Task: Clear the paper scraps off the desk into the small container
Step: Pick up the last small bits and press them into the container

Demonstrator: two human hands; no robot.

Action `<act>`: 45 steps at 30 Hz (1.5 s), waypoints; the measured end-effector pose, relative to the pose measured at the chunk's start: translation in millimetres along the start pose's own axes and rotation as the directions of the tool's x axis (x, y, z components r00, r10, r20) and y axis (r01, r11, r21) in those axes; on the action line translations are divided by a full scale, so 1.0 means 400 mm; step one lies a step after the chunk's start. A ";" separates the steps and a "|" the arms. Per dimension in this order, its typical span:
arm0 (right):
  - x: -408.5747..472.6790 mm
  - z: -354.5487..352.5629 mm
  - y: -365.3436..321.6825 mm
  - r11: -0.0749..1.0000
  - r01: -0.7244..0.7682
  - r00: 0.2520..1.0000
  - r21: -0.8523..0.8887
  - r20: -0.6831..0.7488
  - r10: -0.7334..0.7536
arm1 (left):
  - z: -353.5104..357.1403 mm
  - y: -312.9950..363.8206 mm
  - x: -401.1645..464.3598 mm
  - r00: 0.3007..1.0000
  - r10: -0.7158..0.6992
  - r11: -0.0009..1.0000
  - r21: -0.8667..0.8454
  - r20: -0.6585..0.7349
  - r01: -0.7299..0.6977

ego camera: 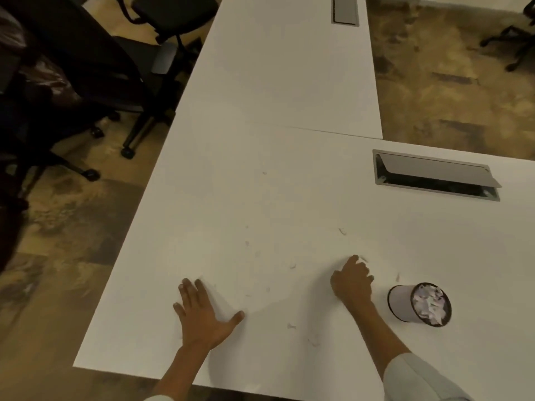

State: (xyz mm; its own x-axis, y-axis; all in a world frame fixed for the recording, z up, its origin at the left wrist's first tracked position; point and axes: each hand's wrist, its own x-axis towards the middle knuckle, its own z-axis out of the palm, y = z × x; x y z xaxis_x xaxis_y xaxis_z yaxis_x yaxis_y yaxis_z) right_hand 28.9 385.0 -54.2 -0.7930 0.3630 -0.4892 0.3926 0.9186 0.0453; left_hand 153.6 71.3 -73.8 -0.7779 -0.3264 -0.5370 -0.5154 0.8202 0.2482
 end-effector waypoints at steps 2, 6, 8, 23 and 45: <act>-0.078 0.047 -0.057 0.977 0.187 0.982 0.107 0.014 -0.189 | 0.017 0.048 -0.002 0.999 0.036 0.999 -0.013 -0.014 -0.036; -0.108 0.046 -0.132 0.852 0.402 0.914 0.336 -0.092 -0.395 | 0.030 0.138 0.017 0.974 0.225 0.972 -0.076 0.023 -0.223; -0.034 -0.001 -0.147 0.843 0.396 0.918 0.364 -0.177 -0.354 | 0.009 0.143 0.056 0.946 0.325 0.940 -0.107 -0.001 -0.323; -0.120 0.115 -0.190 0.849 0.477 0.873 0.225 -0.016 -0.487 | -0.318 0.363 0.623 0.771 0.631 0.749 0.186 0.091 -0.635; -0.013 0.015 -0.042 0.872 -0.029 0.976 0.489 -0.176 0.131 | -0.060 0.261 0.277 0.778 0.620 0.763 0.151 0.102 -0.628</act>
State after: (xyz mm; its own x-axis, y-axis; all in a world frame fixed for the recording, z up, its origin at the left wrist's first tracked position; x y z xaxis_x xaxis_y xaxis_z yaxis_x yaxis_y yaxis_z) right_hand 29.2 366.6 -57.6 -0.8043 0.5016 -0.3185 0.5929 0.7139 -0.3726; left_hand 5.1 109.6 -87.9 -0.8882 0.3023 -0.3461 0.1492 0.9021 0.4050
